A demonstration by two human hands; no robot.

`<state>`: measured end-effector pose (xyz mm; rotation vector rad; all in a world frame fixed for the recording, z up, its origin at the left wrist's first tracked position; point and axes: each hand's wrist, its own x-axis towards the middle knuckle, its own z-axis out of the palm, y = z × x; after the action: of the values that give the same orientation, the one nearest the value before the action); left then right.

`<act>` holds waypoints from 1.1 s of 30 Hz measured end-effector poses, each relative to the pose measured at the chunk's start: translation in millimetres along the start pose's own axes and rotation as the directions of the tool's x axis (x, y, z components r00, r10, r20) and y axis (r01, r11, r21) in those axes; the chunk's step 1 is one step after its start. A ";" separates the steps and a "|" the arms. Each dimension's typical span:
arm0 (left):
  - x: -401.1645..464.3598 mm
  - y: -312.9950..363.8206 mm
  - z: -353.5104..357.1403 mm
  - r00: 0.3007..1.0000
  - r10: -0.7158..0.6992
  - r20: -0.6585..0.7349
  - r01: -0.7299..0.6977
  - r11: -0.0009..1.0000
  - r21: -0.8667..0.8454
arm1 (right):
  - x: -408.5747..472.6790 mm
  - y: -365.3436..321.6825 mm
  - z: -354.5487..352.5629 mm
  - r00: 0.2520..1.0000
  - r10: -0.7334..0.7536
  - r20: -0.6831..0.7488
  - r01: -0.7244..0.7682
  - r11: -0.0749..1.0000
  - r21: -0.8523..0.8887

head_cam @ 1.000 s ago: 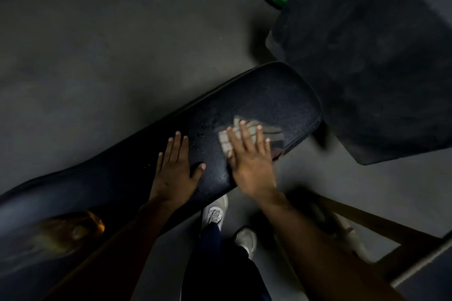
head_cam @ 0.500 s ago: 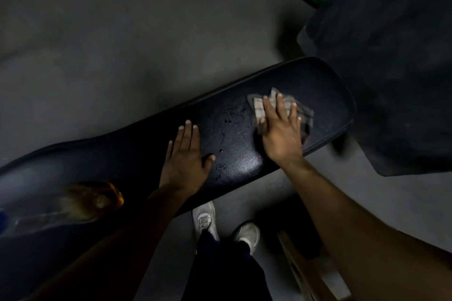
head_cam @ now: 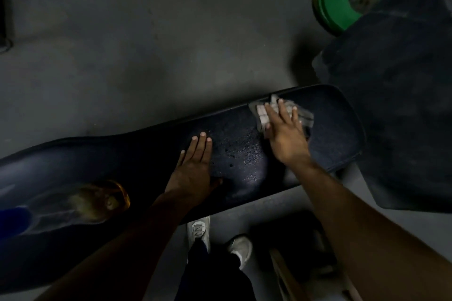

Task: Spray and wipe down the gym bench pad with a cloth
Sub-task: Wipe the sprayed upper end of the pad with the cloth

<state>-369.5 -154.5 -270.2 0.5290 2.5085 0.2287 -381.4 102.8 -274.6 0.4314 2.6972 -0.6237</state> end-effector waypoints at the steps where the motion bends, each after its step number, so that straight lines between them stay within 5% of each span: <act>1: 0.2 0.0 0.1 1.000 -0.003 0.001 0.003 1.000 0.015 | 10.9 -10.1 -1.0 1.000 0.025 0.001 -0.025 1.000 0.016; 9: 1.9 -0.6 1.1 0.999 -0.012 0.034 0.011 0.999 0.038 | -8.0 -52.5 25.0 0.919 -0.358 0.167 0.375 0.923 -0.089; 17: 0.1 4.0 -4.9 0.999 -0.019 0.037 0.018 0.999 0.035 | -6.6 -20.0 13.2 0.998 -0.063 0.010 0.063 0.997 -0.041; 26: -19.8 3.9 -7.8 0.999 0.037 -0.033 -0.034 0.994 0.102 | -88.2 -33.5 72.9 0.948 -0.318 0.001 0.317 0.945 -0.076; 33: -77.6 -22.8 24.1 0.994 -0.027 -0.106 0.030 0.999 0.021 | -112.1 2.5 58.1 0.986 -0.166 0.029 0.168 0.984 -0.067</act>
<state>-304.0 -206.3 -258.3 0.5018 2.6225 0.2232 -265.2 53.8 -281.2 0.1795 2.7418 -0.5746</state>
